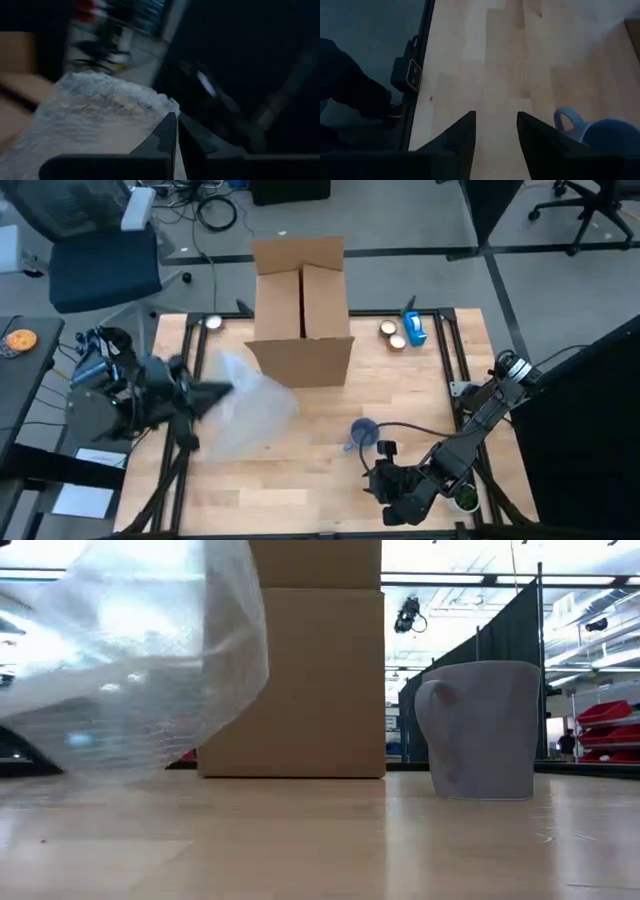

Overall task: Wrap mug
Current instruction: Wrap the blue mug with bubble wrap

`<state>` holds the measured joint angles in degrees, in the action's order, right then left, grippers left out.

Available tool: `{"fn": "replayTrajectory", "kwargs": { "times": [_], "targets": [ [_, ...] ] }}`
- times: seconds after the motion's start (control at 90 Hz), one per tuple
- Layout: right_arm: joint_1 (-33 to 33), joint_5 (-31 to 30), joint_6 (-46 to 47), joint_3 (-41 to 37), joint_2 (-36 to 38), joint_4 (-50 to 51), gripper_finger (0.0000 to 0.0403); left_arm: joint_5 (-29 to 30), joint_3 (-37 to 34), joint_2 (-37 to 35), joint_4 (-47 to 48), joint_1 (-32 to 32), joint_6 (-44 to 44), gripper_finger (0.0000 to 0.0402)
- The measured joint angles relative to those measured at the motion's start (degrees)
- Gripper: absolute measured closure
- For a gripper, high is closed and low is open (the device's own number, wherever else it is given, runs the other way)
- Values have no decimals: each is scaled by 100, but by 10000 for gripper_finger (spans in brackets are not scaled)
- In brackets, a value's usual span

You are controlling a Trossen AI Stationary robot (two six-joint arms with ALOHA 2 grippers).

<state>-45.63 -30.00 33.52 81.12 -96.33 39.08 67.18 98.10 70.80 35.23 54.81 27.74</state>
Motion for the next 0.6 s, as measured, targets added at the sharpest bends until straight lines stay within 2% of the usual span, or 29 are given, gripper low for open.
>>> {"fn": "replayTrajectory", "kwargs": {
  "times": [0.156,0.267,0.322,0.478,0.6],
  "targets": [
    [0,2,0,0,0,1,284,-1210,0,50,-967,695,-2255,402],
    [0,2,100,0,0,-1,284,-1277,0,-51,-1031,1142,-2810,401],
    [-3,4,136,0,0,1,284,-1070,0,-155,-909,1380,-2742,401],
    [-9,4,138,2,0,-1,284,134,4,-320,-662,1920,-2309,402],
    [-9,4,140,2,0,0,284,899,2,-445,-785,2209,-2488,402]
  ]
}}
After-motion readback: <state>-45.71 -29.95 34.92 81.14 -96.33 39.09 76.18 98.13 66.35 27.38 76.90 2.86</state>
